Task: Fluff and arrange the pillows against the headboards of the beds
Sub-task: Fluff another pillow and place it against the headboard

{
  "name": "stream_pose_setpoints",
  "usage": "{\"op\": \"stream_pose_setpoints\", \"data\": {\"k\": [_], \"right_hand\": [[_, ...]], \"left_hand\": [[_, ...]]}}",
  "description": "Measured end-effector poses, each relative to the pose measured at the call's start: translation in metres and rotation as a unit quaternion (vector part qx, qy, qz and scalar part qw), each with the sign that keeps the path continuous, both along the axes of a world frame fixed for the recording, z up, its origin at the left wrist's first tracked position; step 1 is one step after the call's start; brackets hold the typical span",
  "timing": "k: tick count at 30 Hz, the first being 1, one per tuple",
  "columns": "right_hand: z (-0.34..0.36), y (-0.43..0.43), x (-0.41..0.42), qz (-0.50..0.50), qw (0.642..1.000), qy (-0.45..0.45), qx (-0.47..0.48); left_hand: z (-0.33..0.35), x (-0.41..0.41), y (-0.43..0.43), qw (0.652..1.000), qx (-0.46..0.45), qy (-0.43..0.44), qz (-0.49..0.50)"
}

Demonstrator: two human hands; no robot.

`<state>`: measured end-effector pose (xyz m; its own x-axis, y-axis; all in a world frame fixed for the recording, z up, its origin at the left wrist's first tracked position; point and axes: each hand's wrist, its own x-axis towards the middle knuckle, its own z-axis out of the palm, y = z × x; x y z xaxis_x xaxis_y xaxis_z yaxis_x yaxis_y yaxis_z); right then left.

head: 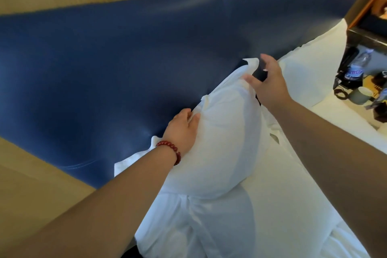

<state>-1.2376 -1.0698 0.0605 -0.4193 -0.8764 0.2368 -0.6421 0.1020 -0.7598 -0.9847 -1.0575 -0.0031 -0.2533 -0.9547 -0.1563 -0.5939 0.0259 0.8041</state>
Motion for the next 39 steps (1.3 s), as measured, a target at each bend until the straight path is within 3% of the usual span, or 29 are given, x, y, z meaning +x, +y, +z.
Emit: {"op": "stream_pose_setpoints", "data": {"k": [3,10,16,19,21,24,26,28,29,30,31,33,34,36,39], "right_hand": [[0.004,-0.016,-0.009,0.027,0.993,-0.089,0.073],[0.016,-0.019,-0.032,0.043,0.995,-0.065,0.055],[0.038,0.0,-0.044,0.009,1.0,-0.017,0.021],[0.05,0.007,-0.053,-0.004,0.994,-0.096,0.052],[0.054,0.01,-0.057,-0.028,0.991,-0.101,0.085],[0.051,0.015,-0.061,-0.096,0.978,0.05,0.177],[0.058,0.022,-0.052,-0.108,0.967,0.201,0.11],[0.067,0.029,-0.028,-0.01,0.944,0.308,-0.114],[0.07,0.034,-0.013,0.099,0.926,0.316,-0.183],[0.067,0.039,-0.001,0.226,0.901,0.323,-0.178],[0.059,0.044,0.01,0.317,0.877,0.349,-0.092],[0.044,0.052,0.015,0.343,0.83,0.419,0.13],[0.037,0.054,0.006,0.302,0.83,0.431,0.185],[0.03,0.054,-0.015,0.214,0.872,0.38,0.224],[0.023,0.049,-0.024,0.169,0.888,0.339,0.259]], "left_hand": [[0.003,0.0,-0.005,0.994,0.076,0.067,0.045],[0.017,0.017,-0.004,0.975,0.147,0.167,0.01],[0.04,0.01,0.002,0.952,0.125,0.267,-0.078],[0.054,-0.002,0.003,0.955,0.123,0.245,-0.109],[0.059,-0.009,0.008,0.958,0.129,0.231,-0.114],[0.056,-0.018,0.022,0.956,0.151,0.228,-0.11],[0.049,-0.02,0.031,0.953,0.167,0.228,-0.106],[0.044,-0.019,0.039,0.945,0.196,0.245,-0.092],[0.042,-0.018,0.042,0.94,0.208,0.254,-0.085],[0.041,-0.017,0.044,0.938,0.215,0.26,-0.083],[0.04,-0.016,0.046,0.937,0.215,0.262,-0.082],[0.04,-0.016,0.049,0.937,0.218,0.26,-0.077],[0.04,-0.016,0.048,0.936,0.226,0.26,-0.072],[0.044,-0.018,0.044,0.941,0.232,0.24,-0.053],[0.055,-0.017,0.031,0.99,0.115,0.074,-0.016]]}}
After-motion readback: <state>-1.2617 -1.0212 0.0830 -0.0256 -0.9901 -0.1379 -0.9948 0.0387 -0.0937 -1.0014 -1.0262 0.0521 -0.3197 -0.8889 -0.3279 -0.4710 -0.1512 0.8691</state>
